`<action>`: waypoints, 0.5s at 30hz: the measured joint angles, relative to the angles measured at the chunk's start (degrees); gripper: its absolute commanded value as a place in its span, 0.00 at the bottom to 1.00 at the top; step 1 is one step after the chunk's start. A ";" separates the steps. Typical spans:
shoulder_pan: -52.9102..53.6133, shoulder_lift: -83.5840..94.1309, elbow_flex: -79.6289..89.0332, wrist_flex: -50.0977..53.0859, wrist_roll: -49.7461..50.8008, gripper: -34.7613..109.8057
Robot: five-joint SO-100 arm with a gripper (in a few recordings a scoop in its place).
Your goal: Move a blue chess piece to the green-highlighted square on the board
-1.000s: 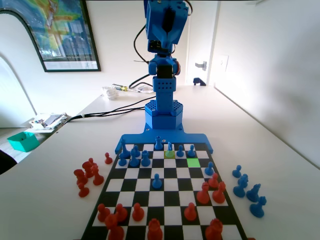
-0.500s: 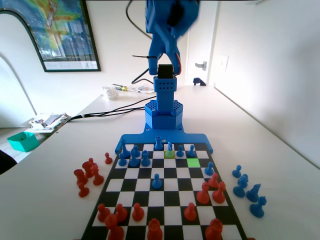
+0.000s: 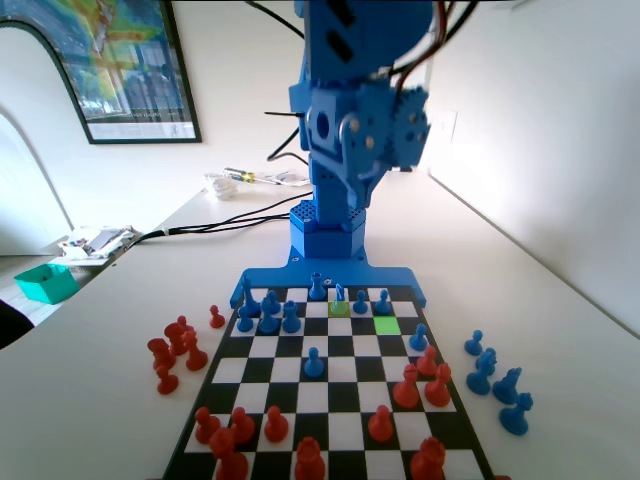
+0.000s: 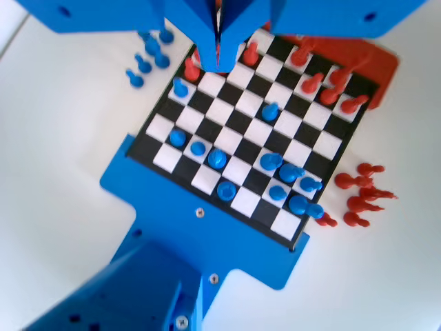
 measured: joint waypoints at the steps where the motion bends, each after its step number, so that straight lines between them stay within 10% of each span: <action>1: 0.35 -1.41 0.44 0.26 -0.70 0.25; 15: 4.31 -18.02 -3.69 -2.02 -6.59 0.30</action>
